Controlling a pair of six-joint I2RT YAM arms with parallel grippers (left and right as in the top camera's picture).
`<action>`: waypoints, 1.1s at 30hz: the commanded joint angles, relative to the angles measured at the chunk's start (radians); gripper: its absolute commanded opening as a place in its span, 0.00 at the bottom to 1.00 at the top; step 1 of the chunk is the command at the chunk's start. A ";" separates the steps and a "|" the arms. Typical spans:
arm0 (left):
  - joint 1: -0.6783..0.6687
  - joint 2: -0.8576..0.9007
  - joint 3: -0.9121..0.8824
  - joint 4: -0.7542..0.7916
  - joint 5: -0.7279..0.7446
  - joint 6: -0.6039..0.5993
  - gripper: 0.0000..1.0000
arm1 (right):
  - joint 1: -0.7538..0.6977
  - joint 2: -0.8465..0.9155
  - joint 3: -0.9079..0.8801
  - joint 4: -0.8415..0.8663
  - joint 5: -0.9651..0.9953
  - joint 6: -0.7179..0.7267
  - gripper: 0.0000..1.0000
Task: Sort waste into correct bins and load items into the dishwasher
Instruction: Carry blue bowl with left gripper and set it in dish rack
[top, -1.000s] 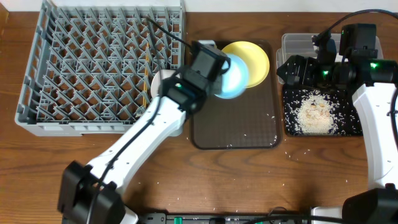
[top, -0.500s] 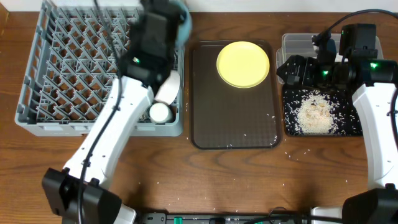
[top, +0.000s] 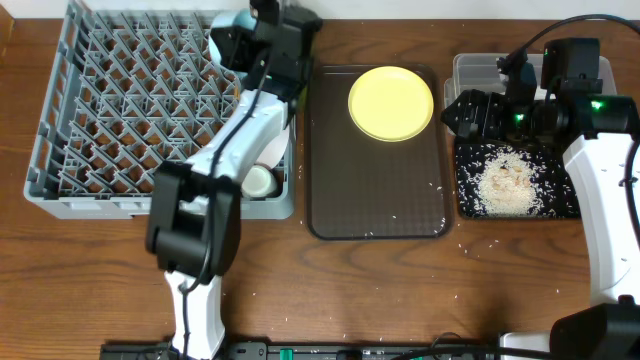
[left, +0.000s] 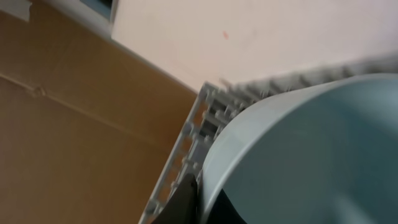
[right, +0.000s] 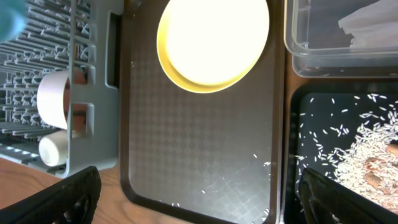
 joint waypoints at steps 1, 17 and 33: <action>0.005 0.036 0.001 0.031 -0.146 0.034 0.07 | 0.003 -0.018 0.003 0.000 -0.007 -0.007 0.99; -0.008 0.073 -0.041 0.043 -0.094 -0.084 0.08 | 0.004 -0.018 0.003 -0.001 -0.007 -0.007 0.99; -0.060 0.073 -0.083 0.043 -0.052 -0.151 0.33 | 0.004 -0.018 0.003 -0.001 -0.007 -0.007 0.99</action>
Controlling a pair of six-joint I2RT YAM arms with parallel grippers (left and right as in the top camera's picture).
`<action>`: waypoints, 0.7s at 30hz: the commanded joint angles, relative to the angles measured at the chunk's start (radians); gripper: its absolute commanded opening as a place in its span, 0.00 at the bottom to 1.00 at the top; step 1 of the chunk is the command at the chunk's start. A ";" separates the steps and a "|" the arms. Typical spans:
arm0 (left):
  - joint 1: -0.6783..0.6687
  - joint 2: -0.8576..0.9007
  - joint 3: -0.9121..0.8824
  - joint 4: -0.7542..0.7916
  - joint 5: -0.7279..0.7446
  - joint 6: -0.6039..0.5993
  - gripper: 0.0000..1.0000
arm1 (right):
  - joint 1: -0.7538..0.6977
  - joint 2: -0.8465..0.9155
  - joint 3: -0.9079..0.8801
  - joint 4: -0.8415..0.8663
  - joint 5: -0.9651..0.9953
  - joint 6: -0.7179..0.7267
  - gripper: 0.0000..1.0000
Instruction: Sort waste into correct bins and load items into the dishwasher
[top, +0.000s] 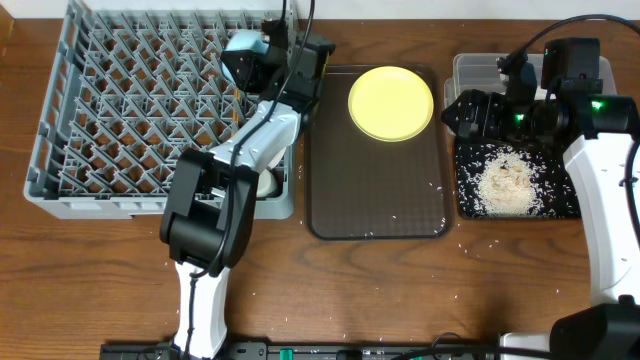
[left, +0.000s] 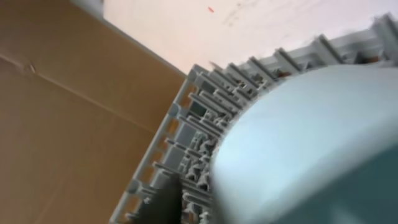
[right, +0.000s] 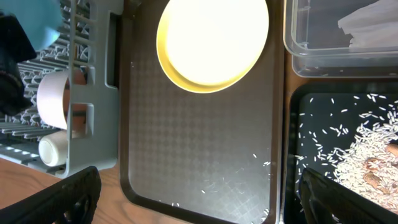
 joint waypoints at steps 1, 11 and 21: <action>-0.027 0.006 -0.011 0.002 0.002 -0.027 0.41 | 0.004 -0.018 0.003 0.000 -0.007 -0.007 0.99; -0.092 -0.005 -0.010 0.002 0.002 0.029 0.64 | 0.004 -0.018 0.003 -0.001 -0.007 -0.007 0.99; -0.154 -0.044 -0.010 -0.006 0.023 0.045 0.69 | 0.004 -0.018 0.003 -0.001 -0.007 -0.007 0.99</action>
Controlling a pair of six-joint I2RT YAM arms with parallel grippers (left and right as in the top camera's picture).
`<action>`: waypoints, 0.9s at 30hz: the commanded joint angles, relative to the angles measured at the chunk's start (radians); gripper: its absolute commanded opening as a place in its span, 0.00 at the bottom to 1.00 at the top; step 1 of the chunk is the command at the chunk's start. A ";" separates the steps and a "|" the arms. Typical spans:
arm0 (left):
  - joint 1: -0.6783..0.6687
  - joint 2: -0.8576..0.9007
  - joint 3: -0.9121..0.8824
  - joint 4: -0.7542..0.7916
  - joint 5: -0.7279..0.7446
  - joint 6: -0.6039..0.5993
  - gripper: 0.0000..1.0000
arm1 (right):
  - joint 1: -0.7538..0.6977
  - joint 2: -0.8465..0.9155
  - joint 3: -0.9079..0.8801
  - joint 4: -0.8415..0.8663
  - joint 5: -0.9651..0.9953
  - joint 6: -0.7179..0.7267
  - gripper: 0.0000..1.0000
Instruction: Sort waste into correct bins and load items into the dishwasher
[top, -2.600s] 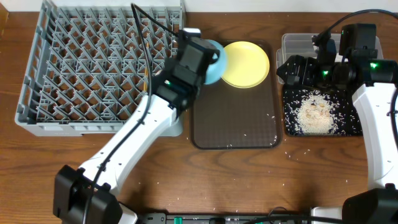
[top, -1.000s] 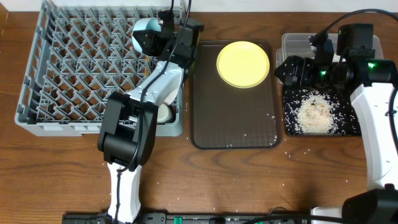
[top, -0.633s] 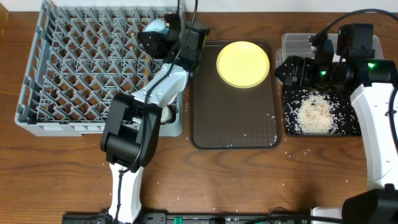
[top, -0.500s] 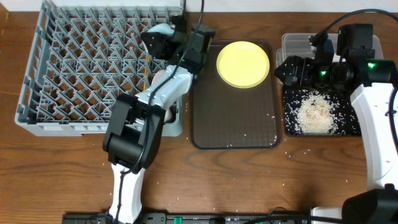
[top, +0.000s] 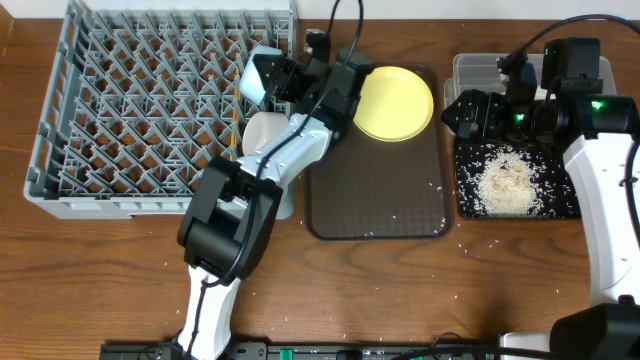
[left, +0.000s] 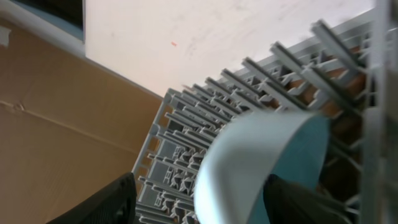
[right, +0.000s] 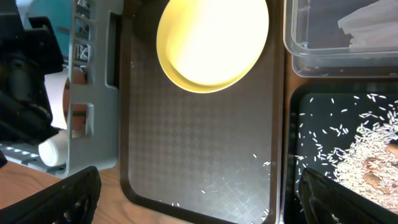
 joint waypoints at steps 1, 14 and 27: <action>-0.020 -0.043 -0.003 -0.015 0.034 0.005 0.69 | 0.003 -0.018 0.003 0.000 -0.007 -0.007 0.99; -0.043 -0.141 0.029 -0.288 0.549 -0.196 0.74 | 0.004 -0.018 0.003 0.000 -0.007 -0.007 0.99; 0.093 -0.157 0.031 -0.411 1.453 -0.993 0.65 | 0.003 -0.018 0.003 0.000 -0.007 -0.007 0.99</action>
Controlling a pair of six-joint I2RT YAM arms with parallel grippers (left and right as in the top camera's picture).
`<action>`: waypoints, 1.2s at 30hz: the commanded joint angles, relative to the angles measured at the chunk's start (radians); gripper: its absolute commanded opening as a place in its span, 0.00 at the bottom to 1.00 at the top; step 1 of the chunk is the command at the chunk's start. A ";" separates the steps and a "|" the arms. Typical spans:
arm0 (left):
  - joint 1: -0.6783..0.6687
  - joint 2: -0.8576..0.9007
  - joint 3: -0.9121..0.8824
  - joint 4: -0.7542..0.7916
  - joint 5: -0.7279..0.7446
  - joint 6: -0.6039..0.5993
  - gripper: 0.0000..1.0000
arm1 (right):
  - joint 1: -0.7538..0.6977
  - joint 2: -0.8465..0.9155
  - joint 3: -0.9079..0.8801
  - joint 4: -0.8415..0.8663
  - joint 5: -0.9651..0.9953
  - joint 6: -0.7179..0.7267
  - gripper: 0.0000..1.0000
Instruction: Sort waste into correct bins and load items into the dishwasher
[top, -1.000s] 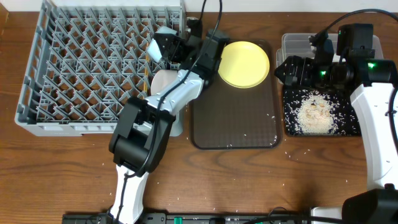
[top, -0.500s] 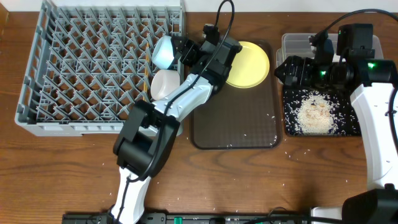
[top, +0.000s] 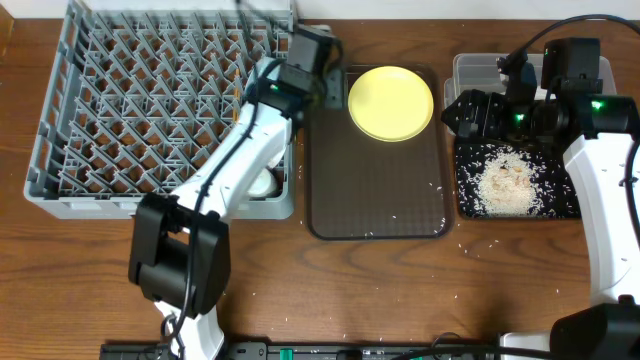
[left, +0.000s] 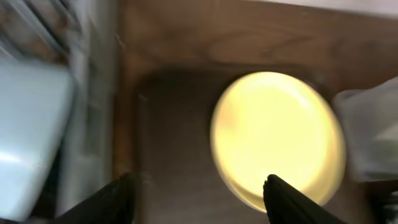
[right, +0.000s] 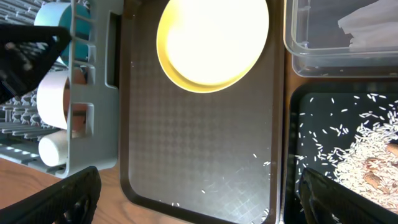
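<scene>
A yellow plate lies at the far end of the brown tray; the blurred left wrist view also shows the plate. My left gripper hovers open and empty over the tray's far left corner, its fingertips wide apart. A light blue cup sits in the grey rack's right side strip, with a white cup beside it. Over the bins' left edge, my right gripper is open and holds nothing.
A black bin holding rice and food scraps stands right of the tray. Behind it, a clear bin holds crumpled paper. Loose rice grains dot the tray and the wooden table. Another white cup lies in the rack's near right corner.
My left gripper has moved off the blue cup and now faces the yellow plate. The cup stays in the rack's side strip. The right arm has not moved.
My left gripper first held the blue cup over the rack's far right corner. It was then at the rack's right edge, still shut on the cup. Later its fingers stood apart around the cup. Now it is over the tray, empty.
</scene>
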 joint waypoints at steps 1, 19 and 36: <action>-0.023 0.094 0.010 0.030 0.177 -0.259 0.64 | 0.003 -0.018 0.003 0.000 -0.007 -0.007 0.99; -0.132 0.238 -0.001 0.096 -0.073 -0.356 0.49 | 0.003 -0.018 0.003 0.000 -0.007 -0.007 0.99; -0.184 0.291 -0.008 0.133 -0.212 -0.363 0.47 | 0.003 -0.018 0.003 0.000 -0.007 -0.007 0.99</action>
